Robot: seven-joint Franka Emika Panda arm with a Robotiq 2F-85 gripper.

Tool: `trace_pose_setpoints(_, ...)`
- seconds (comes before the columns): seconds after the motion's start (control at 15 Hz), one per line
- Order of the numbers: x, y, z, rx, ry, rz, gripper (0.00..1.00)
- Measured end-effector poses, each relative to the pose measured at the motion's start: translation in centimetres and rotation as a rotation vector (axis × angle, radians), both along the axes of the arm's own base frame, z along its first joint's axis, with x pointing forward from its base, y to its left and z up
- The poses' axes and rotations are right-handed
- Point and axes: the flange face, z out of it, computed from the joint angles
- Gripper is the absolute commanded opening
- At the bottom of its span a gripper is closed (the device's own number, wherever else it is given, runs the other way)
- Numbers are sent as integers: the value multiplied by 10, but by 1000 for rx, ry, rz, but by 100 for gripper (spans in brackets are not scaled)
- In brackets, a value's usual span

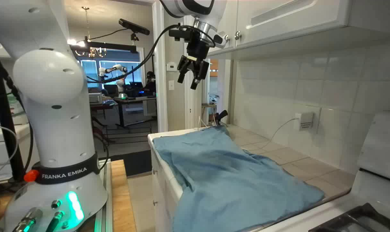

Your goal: Fold the blue pillowcase in half from right to left.

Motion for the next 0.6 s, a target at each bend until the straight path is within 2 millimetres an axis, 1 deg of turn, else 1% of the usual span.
trace_pose_setpoints(0.4,0,0,0,0,0,0,100)
trace_pose_setpoints(0.47,1,-3,0,-2,-4,-6,100)
trace_pose_setpoints(0.53,4,-9,1,-2,-17,-21,100)
trace_pose_setpoints(0.6,8,-21,2,4,-40,-41,100)
